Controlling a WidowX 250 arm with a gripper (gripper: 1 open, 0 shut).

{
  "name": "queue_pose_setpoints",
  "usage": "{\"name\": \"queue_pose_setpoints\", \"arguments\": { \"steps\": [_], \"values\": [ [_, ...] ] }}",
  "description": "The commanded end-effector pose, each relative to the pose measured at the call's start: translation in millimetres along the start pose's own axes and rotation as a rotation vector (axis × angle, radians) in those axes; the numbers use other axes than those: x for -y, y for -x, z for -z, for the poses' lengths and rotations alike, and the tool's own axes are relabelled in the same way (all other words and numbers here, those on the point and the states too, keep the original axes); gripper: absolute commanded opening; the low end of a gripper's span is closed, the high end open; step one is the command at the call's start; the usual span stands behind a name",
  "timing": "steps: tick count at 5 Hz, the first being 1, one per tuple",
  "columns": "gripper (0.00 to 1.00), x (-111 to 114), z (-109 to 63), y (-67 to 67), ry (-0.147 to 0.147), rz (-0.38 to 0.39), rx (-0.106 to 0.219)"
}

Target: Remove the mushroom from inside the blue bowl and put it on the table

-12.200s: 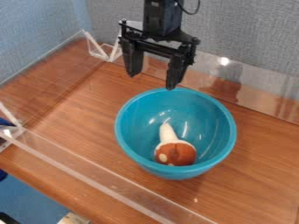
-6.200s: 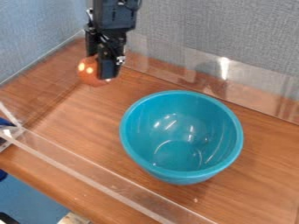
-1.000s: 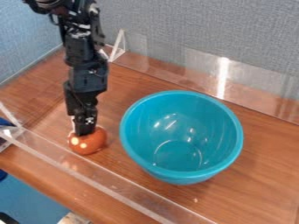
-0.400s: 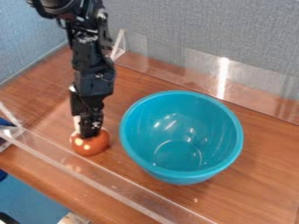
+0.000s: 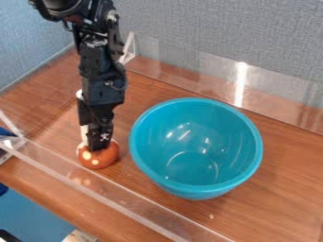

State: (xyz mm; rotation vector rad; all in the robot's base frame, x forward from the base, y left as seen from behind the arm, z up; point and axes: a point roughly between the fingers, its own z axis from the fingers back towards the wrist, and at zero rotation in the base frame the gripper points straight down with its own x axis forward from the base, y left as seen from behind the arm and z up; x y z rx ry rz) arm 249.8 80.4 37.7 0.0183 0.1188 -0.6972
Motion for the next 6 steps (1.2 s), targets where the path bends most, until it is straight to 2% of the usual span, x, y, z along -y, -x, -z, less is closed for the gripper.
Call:
{"name": "queue_pose_setpoints", "arguments": {
  "steps": [1, 4, 5, 6],
  "values": [
    [1.0, -5.9, -16.2, 4.2, -0.015, -0.003, 0.019],
    [1.0, -43.7, -6.0, -5.7, -0.001, -0.094, 0.03],
    [0.0, -36.6, -4.8, -5.0, 0.005, -0.142, 0.033],
    [0.0, -29.6, -4.7, -4.0, 0.01, -0.189, 0.034]
  ]
}}
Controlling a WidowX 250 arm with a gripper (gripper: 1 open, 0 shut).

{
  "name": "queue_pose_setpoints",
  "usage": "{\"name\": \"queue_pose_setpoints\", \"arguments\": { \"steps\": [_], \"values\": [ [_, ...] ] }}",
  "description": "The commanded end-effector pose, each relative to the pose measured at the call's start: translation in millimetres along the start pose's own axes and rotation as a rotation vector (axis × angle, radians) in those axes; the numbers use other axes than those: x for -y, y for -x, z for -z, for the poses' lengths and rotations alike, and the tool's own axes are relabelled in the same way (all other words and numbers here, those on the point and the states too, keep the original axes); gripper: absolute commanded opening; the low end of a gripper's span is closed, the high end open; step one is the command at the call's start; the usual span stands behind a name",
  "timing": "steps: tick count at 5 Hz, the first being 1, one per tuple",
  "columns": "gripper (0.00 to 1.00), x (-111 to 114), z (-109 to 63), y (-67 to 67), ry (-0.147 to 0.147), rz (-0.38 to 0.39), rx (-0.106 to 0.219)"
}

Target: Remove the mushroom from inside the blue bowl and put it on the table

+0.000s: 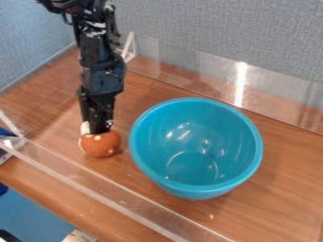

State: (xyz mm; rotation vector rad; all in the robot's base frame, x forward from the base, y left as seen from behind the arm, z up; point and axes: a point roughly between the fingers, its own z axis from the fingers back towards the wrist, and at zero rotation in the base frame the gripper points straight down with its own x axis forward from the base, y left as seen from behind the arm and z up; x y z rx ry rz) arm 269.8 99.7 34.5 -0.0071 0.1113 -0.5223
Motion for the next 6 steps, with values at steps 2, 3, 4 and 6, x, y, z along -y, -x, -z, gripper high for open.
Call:
{"name": "queue_pose_setpoints", "arguments": {
  "steps": [2, 3, 4, 6],
  "values": [
    [0.0, -14.2, 10.1, -9.6, -0.017, -0.017, 0.018],
    [0.0, -6.5, -0.5, -13.8, -0.012, -0.035, 0.017],
    [0.0, 0.8, -11.3, -17.7, -0.007, -0.061, 0.014],
    [1.0, 14.6, -7.7, -18.4, -0.001, -0.064, 0.01]
  ]
}}
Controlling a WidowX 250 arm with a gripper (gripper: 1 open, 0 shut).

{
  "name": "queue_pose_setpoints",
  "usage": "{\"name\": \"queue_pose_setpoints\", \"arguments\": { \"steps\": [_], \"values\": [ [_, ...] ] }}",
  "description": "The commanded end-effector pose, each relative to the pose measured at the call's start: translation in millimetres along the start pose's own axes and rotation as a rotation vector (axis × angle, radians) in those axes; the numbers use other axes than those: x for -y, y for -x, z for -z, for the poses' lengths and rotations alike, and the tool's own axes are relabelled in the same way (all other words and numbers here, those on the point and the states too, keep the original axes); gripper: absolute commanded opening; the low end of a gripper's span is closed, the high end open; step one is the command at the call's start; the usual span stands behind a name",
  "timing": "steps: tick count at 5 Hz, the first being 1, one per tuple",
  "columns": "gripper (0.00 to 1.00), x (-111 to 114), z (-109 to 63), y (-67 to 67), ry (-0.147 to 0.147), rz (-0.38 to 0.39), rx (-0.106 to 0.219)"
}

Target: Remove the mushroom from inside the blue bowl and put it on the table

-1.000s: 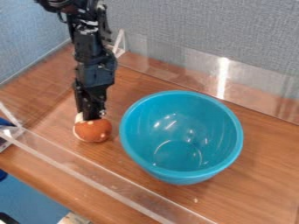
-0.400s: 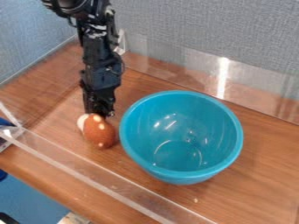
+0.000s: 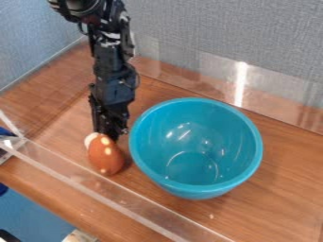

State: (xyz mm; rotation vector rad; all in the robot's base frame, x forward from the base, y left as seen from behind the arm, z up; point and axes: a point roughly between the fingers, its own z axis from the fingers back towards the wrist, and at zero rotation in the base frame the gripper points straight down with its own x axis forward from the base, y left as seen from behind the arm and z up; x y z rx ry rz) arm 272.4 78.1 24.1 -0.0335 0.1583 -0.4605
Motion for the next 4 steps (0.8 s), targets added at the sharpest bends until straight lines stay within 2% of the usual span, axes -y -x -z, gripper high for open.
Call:
{"name": "queue_pose_setpoints", "arguments": {
  "steps": [1, 2, 3, 4],
  "values": [
    [1.0, 5.0, -15.8, -4.2, -0.036, -0.001, 0.049],
    [0.0, 1.3, -25.6, -3.0, -0.033, 0.001, 0.049],
    [0.0, -2.7, -35.5, -1.5, -0.031, 0.004, 0.05],
    [0.0, -0.4, -29.4, -0.9, -0.027, -0.009, 0.053]
  ]
}}
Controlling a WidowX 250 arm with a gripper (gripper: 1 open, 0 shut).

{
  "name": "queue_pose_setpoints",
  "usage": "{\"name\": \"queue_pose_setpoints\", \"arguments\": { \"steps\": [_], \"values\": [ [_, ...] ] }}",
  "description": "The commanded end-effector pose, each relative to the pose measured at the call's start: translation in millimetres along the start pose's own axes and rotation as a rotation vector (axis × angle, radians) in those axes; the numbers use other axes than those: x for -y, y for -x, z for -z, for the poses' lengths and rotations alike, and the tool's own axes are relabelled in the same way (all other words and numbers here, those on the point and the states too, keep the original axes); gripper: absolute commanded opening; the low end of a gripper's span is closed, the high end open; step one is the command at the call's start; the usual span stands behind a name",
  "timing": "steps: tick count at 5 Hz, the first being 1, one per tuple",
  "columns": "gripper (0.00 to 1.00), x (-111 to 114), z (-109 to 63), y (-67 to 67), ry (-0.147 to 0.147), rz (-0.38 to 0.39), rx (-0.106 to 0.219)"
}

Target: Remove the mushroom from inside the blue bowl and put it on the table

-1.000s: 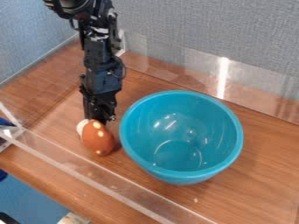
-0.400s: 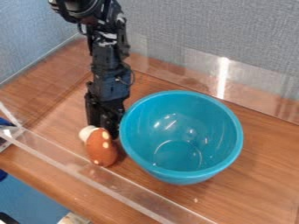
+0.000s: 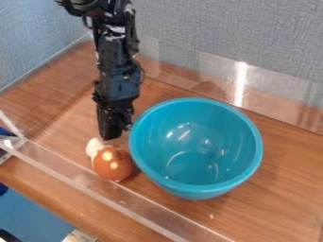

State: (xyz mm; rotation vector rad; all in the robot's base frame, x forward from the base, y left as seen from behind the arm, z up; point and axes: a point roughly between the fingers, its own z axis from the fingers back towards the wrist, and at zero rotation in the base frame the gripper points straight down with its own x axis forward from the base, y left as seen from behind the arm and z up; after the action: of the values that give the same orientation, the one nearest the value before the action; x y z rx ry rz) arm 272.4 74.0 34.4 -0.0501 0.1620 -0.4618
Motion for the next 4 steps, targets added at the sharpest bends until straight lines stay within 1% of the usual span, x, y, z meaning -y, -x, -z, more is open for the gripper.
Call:
{"name": "queue_pose_setpoints", "arguments": {
  "steps": [1, 2, 3, 4],
  "values": [
    [0.0, -2.1, -12.8, -0.1, -0.038, -0.032, 0.055],
    [0.0, 1.4, -17.9, 1.8, -0.043, 0.035, 0.05],
    [1.0, 5.1, -22.7, 3.4, -0.048, 0.103, 0.044],
    [0.0, 6.4, -25.3, 9.6, -0.04, 0.057, 0.046]
  ]
}}
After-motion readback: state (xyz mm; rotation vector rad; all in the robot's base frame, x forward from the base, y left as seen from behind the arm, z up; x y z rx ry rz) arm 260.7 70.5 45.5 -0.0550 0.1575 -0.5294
